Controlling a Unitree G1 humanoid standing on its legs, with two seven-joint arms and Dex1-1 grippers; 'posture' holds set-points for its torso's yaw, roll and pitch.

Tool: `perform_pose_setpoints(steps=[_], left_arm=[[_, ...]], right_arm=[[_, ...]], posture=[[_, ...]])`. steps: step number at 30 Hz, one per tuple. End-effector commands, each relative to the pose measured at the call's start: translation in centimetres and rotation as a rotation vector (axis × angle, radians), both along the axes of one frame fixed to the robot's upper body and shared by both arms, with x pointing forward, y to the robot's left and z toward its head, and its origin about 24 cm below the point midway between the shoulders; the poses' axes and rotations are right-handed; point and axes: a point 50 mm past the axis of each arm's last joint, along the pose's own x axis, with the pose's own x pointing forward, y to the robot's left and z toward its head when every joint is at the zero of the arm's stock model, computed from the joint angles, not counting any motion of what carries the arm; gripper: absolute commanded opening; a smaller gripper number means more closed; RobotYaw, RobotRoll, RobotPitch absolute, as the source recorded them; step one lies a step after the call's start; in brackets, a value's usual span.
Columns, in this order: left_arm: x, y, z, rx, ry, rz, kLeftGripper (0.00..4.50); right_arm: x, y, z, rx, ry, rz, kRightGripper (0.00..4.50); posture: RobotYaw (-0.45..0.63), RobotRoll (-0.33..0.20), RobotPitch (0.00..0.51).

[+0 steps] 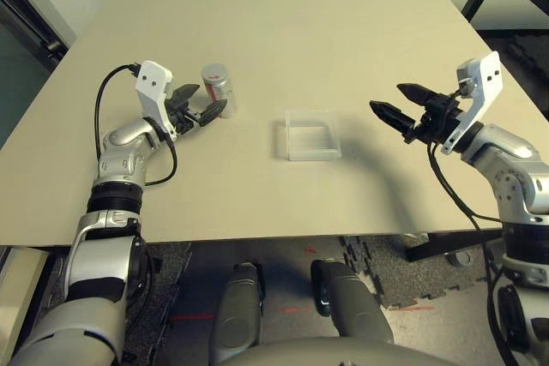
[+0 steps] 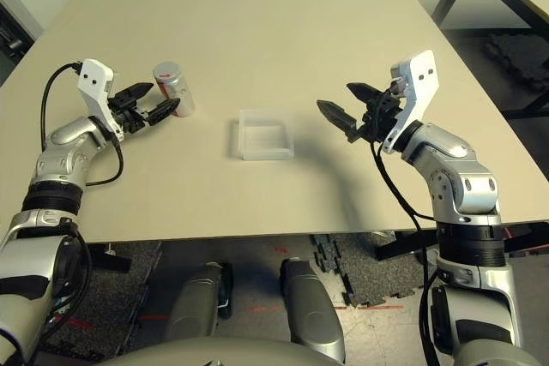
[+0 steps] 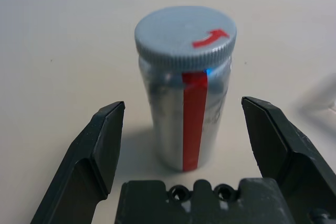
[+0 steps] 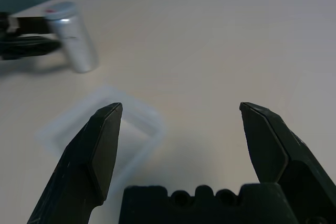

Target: Pour the medicine from the bottle into the box.

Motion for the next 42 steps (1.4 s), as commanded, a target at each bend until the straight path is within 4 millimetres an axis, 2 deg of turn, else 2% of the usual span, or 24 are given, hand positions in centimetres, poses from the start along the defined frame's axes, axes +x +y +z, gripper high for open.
perform_pose_setpoints(steps=[1,6,14,17,21,31,37,42], left_arm=[[0.4,-0.8,-0.6,0.036,0.017,-0.02,4.5],[0.9,-1.5,-0.8,0.037,0.021,-0.028,4.5],[1.3,-1.9,-1.1,0.044,0.022,-0.02,4.5],[1.4,-1.9,-1.0,0.049,0.017,-0.013,3.84],[1.4,-1.8,-0.9,0.058,0.013,-0.01,2.46],[1.7,-1.0,0.0,0.027,0.003,0.047,2.44],[1.1,-2.4,1.4,0.02,-0.001,-0.117,2.44],[-0.2,-3.8,3.0,0.03,0.003,-0.265,2.44]], right_arm=[[-1.0,1.7,0.6,-0.022,0.008,0.107,4.47],[-1.5,2.7,0.6,-0.045,0.025,0.165,4.47],[-1.2,3.1,0.4,-0.054,0.033,0.174,4.47],[-1.1,3.1,0.2,-0.056,0.036,0.171,4.5],[-1.0,3.0,0.0,-0.059,0.041,0.169,4.5],[-1.0,3.1,-0.1,-0.05,0.05,0.188,4.5],[-1.0,2.7,0.6,-0.051,0.048,0.201,4.5],[-1.0,2.6,1.3,-0.053,0.044,0.219,4.5]], posture=[[-0.1,0.0,0.119],[-0.11,0.0,0.116],[-0.12,0.0,0.123],[-0.11,0.0,0.126],[-0.11,0.0,0.132],[-0.09,0.0,0.165],[-0.07,0.0,0.215],[-0.05,0.0,0.25]])
